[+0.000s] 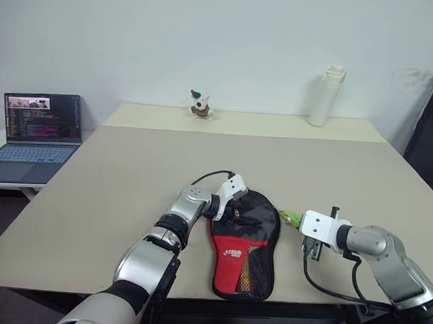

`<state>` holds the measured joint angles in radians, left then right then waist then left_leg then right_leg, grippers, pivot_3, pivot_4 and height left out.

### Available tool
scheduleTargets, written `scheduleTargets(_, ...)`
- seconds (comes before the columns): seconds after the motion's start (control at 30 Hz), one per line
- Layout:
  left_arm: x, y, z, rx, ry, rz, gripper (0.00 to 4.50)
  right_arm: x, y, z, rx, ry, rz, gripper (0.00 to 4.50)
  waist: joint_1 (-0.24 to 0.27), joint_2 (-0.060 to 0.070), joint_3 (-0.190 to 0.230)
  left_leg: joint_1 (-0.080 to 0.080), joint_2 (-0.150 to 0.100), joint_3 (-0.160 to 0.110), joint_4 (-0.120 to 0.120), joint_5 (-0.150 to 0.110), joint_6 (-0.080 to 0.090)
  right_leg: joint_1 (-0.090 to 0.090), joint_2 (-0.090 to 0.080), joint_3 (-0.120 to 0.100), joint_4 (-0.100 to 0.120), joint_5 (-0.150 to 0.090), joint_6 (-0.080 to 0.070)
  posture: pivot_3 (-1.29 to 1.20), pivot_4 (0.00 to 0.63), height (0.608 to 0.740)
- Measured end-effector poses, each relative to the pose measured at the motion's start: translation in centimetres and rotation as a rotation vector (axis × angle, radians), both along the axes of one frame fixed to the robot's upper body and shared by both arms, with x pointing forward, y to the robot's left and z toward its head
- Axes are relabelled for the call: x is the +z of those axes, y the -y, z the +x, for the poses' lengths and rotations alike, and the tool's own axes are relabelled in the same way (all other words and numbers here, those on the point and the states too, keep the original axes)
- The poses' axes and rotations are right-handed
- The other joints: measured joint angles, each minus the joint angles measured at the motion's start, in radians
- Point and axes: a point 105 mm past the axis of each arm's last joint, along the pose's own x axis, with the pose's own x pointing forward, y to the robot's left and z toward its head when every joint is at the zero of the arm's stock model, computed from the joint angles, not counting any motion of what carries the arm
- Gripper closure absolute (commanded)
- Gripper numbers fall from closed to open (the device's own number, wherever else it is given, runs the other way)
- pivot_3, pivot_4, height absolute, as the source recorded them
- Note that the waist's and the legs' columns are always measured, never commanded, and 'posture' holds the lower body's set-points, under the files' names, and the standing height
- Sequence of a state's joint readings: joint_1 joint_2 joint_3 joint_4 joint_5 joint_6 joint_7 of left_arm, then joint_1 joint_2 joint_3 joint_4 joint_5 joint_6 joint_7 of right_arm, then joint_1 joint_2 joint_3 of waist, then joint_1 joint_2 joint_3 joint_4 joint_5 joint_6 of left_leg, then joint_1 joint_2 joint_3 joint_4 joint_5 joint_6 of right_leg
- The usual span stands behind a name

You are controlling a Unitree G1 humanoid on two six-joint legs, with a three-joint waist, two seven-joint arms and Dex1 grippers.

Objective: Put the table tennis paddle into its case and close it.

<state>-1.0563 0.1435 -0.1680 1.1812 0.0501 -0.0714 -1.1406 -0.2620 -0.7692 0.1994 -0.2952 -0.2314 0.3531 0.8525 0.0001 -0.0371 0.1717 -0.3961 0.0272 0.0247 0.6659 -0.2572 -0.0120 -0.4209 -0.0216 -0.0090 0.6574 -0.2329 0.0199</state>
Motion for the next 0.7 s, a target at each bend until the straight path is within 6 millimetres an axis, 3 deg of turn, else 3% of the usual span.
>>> scheduleTargets(0.33,-0.2,1.0,-0.2,-0.009,-0.001,0.001,1.14,-1.3,0.4,-7.9,0.071,-0.295,-0.010,4.47,0.010,0.000,0.000,0.000,0.000,-0.001,0.000,0.000,0.000,0.001,0.000,-0.001,-0.003,0.000,0.000,0.00,0.150,0.740)
scheduleTargets(0.53,-0.2,1.4,-0.3,-0.017,-0.003,0.000,1.14,-1.6,-0.5,-10.7,0.133,-0.412,0.022,4.47,0.014,0.000,-0.001,-0.001,0.000,-0.002,0.000,0.000,0.000,0.002,0.000,-0.002,-0.006,0.000,0.000,0.00,0.150,0.740)
scheduleTargets(0.7,-0.2,1.4,-0.3,-0.017,-0.001,0.002,1.14,-2.3,-1.9,-15.0,0.267,-0.608,0.037,4.47,0.017,-0.001,-0.001,-0.002,0.000,-0.002,0.000,0.000,0.000,0.003,0.000,-0.002,-0.009,0.000,0.000,0.00,0.150,0.740)
